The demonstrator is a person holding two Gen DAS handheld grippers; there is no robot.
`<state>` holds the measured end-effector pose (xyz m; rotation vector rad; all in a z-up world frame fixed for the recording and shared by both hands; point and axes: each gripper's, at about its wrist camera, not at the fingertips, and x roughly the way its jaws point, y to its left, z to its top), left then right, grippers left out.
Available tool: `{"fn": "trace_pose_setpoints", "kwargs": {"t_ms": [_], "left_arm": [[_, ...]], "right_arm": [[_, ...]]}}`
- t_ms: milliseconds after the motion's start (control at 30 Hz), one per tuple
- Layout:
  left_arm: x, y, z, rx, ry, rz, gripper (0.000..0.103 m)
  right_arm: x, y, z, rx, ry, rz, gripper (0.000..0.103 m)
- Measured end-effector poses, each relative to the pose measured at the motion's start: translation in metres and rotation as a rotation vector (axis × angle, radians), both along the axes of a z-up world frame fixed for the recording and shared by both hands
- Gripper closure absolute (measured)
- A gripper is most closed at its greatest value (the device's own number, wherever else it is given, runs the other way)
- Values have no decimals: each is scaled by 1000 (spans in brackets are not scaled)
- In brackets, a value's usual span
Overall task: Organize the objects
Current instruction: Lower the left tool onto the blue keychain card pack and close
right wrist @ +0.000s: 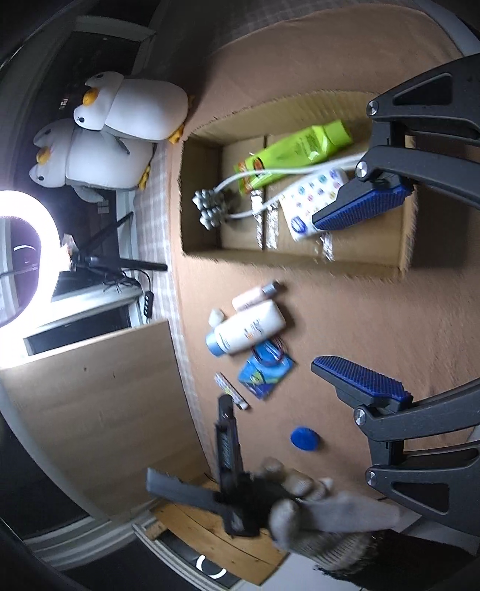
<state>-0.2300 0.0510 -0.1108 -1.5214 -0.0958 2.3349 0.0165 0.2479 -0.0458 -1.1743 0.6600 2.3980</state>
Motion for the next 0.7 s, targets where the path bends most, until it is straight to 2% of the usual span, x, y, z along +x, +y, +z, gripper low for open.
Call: {"fn": "trace_pose_setpoints", "kwargs": {"t_ms": [67, 233, 433, 700], "left_arm": [[-7, -2, -6, -2, -18, 1, 58], [-25, 9, -27, -27, -68, -17, 67], [-41, 33, -51, -77, -100, -63, 67], [-45, 54, -64, -122, -89, -113, 69]], "right_arm": [[2, -6, 0, -13, 2, -2, 36], [12, -16, 0, -25, 7, -22, 36], [22, -20, -4, -26, -20, -41, 36], [36, -11, -12, -44, -46, -93, 36]]}}
